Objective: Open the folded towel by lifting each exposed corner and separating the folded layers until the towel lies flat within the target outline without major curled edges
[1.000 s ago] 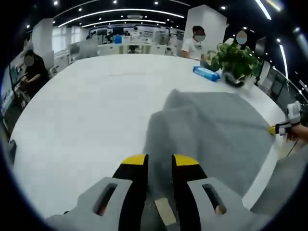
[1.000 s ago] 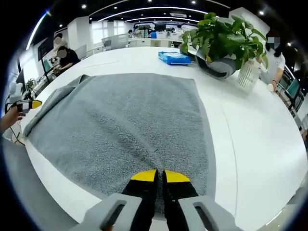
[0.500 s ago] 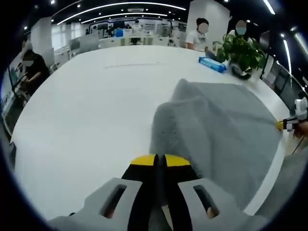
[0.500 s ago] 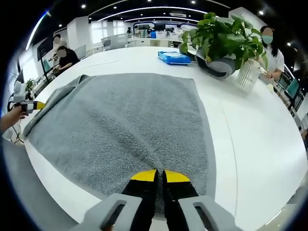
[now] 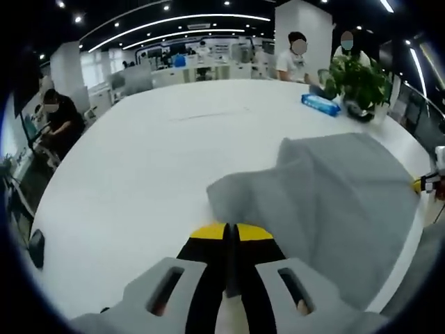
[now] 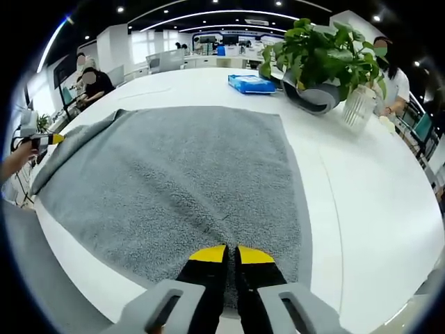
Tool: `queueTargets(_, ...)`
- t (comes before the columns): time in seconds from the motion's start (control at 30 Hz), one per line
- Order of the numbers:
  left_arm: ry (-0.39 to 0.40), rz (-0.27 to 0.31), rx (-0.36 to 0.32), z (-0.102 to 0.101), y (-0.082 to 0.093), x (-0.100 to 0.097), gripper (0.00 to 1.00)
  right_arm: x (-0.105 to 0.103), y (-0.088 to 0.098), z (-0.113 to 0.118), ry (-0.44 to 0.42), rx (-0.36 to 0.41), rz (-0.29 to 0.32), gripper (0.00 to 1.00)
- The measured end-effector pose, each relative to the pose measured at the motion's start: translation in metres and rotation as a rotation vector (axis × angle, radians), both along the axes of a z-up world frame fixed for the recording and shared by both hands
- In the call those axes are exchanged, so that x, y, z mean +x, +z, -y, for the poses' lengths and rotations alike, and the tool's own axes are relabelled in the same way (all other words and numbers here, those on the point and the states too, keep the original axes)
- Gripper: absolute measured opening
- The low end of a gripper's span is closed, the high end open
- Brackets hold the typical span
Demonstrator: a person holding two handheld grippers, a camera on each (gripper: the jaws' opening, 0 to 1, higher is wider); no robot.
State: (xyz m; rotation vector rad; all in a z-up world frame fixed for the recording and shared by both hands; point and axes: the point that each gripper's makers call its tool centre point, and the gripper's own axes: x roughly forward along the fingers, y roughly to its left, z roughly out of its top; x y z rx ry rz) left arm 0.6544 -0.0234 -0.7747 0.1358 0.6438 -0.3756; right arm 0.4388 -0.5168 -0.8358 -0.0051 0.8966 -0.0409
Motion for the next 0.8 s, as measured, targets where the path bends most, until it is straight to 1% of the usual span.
queueTargets(0.07,0.015,0.012,0.004,-0.006,0.004,0.007,0.03,0.0,0.0,0.0,0.0,0.0,-0.001,0.01)
queueTargets(0.17,0.031,0.041,0.03,-0.017,0.01,0.017,0.03,0.0,0.0,0.0,-0.001,0.001,-0.001,0.01)
queueTargets(0.3,0.058,0.06,0.043,-0.029,0.013,0.029,0.03,0.0,0.0,0.0,-0.001,0.003,-0.002,0.01)
queueTargets(0.57,0.113,0.074,0.067,-0.055,0.014,0.051,0.03,0.0,0.0,0.001,-0.002,0.004,-0.011,0.01)
queueTargets(0.8,0.144,0.067,0.095,-0.068,0.005,0.062,0.03,0.001,-0.001,0.0,0.002,0.008,-0.011,0.01)
